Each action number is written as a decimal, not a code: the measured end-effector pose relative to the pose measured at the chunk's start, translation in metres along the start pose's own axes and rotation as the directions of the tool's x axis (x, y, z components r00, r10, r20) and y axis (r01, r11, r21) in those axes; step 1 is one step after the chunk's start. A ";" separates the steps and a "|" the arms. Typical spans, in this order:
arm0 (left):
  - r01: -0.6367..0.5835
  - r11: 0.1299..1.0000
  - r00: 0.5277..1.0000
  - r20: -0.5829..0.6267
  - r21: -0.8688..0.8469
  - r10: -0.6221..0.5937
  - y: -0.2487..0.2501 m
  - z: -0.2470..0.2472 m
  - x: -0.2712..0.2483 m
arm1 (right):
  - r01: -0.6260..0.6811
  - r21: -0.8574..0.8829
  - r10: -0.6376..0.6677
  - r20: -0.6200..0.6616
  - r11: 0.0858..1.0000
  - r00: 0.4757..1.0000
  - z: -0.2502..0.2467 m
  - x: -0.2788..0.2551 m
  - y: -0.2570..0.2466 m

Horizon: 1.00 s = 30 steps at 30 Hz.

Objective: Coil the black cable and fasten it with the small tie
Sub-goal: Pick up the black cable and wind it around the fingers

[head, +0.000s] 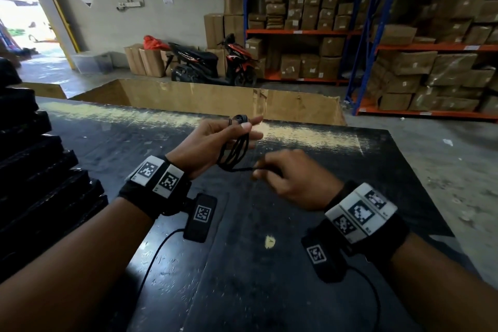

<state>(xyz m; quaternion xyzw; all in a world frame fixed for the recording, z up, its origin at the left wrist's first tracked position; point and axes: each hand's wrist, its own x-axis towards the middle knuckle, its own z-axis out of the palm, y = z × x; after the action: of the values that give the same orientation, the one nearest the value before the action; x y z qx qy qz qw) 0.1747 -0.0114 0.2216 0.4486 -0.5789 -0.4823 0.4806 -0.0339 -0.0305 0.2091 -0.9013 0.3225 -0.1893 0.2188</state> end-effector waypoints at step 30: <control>0.326 0.809 0.837 0.547 -0.489 -0.006 -0.010 0.019 -0.014 | 0.134 0.919 0.055 -0.166 0.370 0.985 -0.002 -0.003 0.015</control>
<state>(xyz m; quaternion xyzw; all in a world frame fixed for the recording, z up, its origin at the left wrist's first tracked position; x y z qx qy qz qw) 0.1581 0.0032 0.2084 0.1894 -0.4747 -0.7758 0.3701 -0.0451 -0.0395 0.2021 -0.6112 0.1563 -0.4179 0.6537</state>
